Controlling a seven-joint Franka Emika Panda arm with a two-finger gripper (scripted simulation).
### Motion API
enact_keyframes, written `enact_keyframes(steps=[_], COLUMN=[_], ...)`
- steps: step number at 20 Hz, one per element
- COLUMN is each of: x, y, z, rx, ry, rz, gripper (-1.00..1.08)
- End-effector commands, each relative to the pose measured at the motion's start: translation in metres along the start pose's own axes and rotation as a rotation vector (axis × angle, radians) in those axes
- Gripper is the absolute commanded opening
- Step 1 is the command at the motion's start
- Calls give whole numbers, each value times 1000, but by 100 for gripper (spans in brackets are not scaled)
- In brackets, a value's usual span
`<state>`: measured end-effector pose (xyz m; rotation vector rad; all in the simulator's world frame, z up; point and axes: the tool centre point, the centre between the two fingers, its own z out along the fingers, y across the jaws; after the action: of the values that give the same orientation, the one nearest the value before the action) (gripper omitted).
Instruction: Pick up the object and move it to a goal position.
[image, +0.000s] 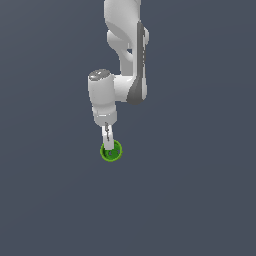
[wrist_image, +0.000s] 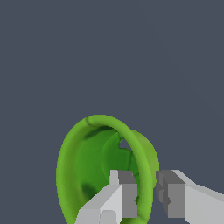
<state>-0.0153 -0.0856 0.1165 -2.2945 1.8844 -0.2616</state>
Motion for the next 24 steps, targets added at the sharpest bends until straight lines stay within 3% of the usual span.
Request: enact_keyframes(steps=[1, 8, 14, 24], x=[13, 56, 86, 117], y=[-25, -90, -127, -156], z=[-14, -71, -126, -201], rx=[68, 273, 429, 607], ry=[44, 179, 284, 408], rz=[31, 128, 201, 288], gripper=[-100, -100, -100, -100])
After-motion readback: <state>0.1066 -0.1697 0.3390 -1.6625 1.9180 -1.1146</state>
